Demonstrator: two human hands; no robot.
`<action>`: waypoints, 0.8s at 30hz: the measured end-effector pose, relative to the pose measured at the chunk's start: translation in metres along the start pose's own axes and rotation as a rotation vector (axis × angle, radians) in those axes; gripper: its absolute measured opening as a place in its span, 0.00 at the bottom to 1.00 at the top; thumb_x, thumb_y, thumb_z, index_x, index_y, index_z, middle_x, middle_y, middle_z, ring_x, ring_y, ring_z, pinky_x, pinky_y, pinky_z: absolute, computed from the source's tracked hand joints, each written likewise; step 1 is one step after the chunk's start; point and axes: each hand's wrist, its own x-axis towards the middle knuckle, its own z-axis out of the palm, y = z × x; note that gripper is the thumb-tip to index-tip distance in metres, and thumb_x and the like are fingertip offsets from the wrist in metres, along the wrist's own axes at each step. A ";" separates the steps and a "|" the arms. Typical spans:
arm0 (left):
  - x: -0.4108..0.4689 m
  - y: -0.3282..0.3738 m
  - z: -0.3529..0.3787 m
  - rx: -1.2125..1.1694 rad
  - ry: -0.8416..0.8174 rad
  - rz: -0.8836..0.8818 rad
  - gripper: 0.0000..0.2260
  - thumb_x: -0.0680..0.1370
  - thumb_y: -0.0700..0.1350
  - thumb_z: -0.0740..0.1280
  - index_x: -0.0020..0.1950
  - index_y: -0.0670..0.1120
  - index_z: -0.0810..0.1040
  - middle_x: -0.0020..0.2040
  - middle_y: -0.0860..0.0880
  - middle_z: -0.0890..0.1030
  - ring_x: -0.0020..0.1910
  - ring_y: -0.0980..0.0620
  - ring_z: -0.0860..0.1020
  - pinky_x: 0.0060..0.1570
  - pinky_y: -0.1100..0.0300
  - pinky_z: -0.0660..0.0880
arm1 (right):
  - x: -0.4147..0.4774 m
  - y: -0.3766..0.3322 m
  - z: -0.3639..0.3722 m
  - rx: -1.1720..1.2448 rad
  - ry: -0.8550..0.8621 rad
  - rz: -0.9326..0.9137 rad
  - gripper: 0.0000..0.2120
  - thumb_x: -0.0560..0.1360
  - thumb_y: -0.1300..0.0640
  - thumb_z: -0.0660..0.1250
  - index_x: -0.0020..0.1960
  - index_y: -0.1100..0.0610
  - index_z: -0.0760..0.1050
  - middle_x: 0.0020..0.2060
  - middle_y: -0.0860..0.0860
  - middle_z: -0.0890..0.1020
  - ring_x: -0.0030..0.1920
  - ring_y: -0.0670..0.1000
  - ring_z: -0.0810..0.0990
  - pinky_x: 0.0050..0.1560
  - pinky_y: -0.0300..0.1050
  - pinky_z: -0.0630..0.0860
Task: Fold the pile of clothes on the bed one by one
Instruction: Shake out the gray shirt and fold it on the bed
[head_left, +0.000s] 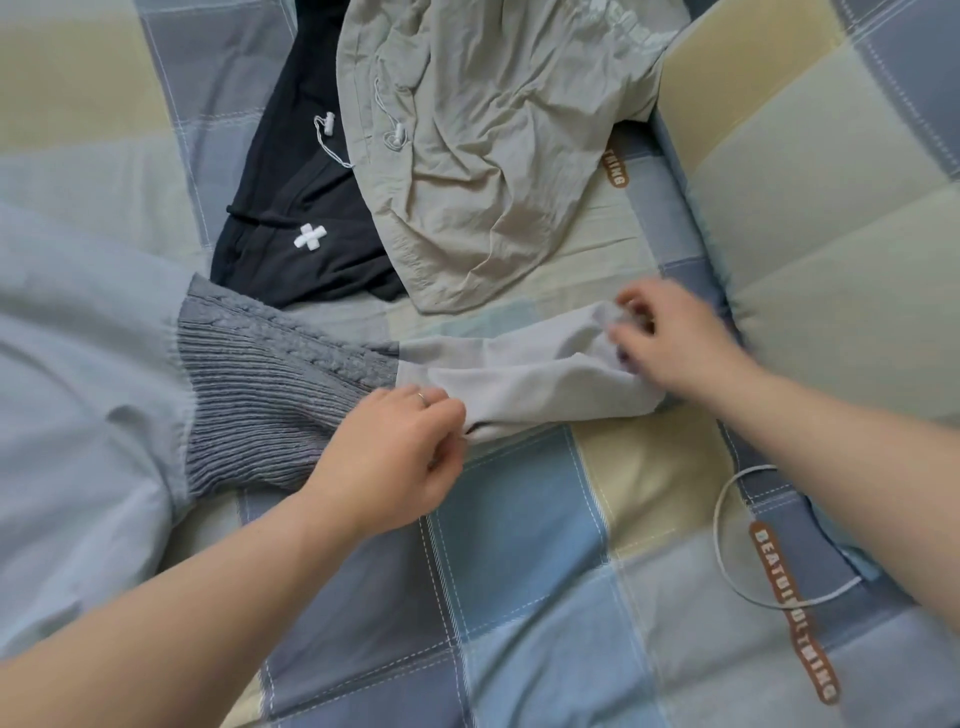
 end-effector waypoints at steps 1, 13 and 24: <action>0.000 0.004 -0.001 -0.010 -0.077 -0.002 0.13 0.73 0.47 0.66 0.40 0.54 0.61 0.35 0.55 0.70 0.34 0.45 0.72 0.33 0.50 0.72 | -0.011 -0.004 0.007 -0.087 -0.102 -0.028 0.17 0.77 0.42 0.66 0.63 0.46 0.75 0.59 0.51 0.78 0.62 0.56 0.76 0.64 0.55 0.70; 0.069 -0.024 -0.021 0.310 -0.311 -0.476 0.17 0.76 0.58 0.70 0.63 0.57 0.78 0.63 0.48 0.76 0.59 0.42 0.74 0.55 0.50 0.73 | -0.020 -0.012 0.028 -0.292 0.011 0.097 0.11 0.81 0.46 0.62 0.57 0.47 0.81 0.59 0.53 0.72 0.64 0.59 0.68 0.58 0.51 0.68; 0.136 -0.019 -0.056 0.060 0.330 -0.682 0.06 0.79 0.47 0.64 0.51 0.50 0.80 0.50 0.45 0.80 0.49 0.41 0.75 0.42 0.54 0.65 | 0.025 -0.021 -0.027 -0.102 0.331 0.158 0.13 0.82 0.48 0.62 0.53 0.51 0.83 0.58 0.58 0.76 0.60 0.64 0.74 0.56 0.53 0.71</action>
